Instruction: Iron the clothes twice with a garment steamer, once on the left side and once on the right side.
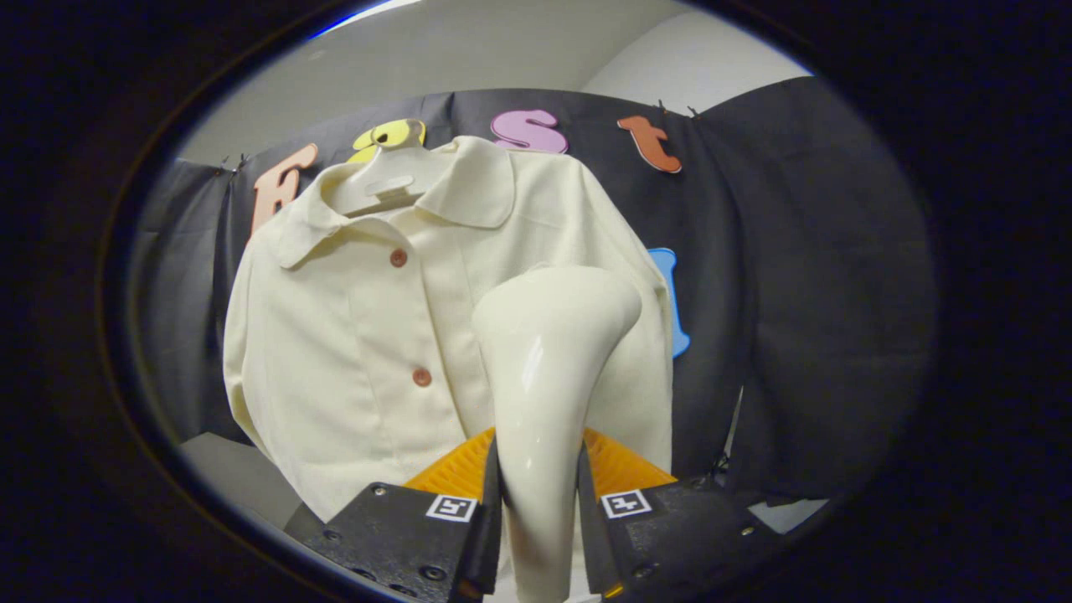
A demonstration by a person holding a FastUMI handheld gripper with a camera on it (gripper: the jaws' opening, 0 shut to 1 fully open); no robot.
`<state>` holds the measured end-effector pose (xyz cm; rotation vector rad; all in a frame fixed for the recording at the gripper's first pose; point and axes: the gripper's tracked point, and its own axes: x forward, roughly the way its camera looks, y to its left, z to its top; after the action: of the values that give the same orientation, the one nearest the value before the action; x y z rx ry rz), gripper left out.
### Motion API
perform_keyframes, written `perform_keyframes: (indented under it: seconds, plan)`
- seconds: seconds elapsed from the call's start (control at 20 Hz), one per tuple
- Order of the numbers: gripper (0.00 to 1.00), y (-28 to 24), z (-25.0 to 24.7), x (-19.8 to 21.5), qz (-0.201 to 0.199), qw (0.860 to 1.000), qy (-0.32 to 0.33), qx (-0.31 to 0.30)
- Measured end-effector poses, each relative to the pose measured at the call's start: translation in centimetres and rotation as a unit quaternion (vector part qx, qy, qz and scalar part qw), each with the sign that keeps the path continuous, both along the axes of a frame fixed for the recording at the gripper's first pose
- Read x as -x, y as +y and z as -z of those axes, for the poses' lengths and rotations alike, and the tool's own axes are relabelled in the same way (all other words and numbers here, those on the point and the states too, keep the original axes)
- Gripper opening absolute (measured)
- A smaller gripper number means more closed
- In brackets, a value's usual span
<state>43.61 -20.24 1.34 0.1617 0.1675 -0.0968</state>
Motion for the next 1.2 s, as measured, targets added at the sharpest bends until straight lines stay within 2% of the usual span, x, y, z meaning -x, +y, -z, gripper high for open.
perform_keyframes:
  seconds: [0.5, 1.2]
  plan:
    - [0.4, -2.8, 11.8, 2.8, -0.007, 0.997, 0.082, -0.003]
    - [0.4, -5.4, 27.1, 8.4, -0.026, 0.98, 0.198, 0.015]
